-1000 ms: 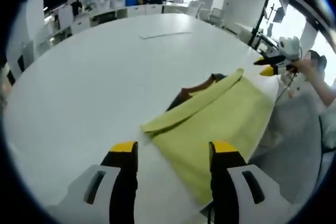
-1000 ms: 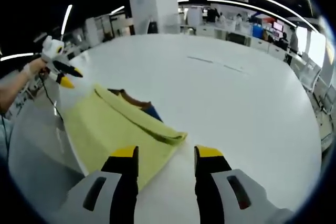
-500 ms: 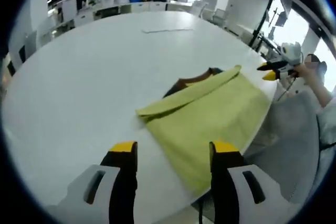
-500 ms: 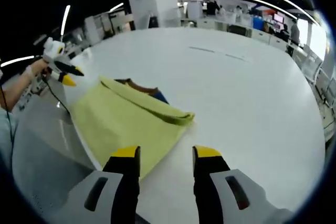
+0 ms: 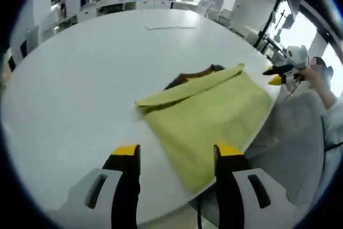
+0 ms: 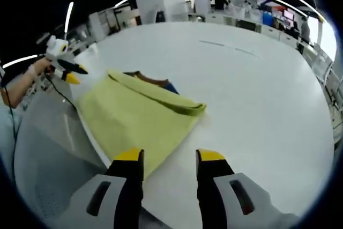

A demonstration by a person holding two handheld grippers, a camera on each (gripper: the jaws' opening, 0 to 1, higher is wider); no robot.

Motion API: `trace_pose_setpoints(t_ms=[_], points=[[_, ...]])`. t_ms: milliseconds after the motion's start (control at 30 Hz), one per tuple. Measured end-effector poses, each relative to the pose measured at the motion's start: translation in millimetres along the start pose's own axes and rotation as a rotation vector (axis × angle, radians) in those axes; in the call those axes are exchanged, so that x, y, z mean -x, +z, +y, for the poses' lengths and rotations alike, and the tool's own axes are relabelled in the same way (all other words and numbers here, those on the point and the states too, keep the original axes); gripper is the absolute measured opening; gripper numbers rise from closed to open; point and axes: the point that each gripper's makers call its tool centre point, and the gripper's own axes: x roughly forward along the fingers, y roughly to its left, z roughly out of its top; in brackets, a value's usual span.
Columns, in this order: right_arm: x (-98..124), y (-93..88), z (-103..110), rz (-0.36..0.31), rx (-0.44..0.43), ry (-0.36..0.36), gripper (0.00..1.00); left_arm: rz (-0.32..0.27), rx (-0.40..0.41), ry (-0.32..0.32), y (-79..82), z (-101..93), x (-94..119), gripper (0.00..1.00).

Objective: Fold the garment on the visible template until the final outline fits inside the template.

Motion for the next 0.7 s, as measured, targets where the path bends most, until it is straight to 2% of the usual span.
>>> trace_pose_setpoints(t_ms=[333, 700], points=[[-1.9, -14.6, 6.5, 0.035, -0.019, 0.028, 0.36, 0.032, 0.029, -0.015, -17.6, -3.2, 0.4, 0.49], [-2.9, -25.6, 9.6, 0.061, -0.028, 0.053, 0.34, 0.041, 0.066, -0.023, -28.1, -6.1, 0.1, 0.48]])
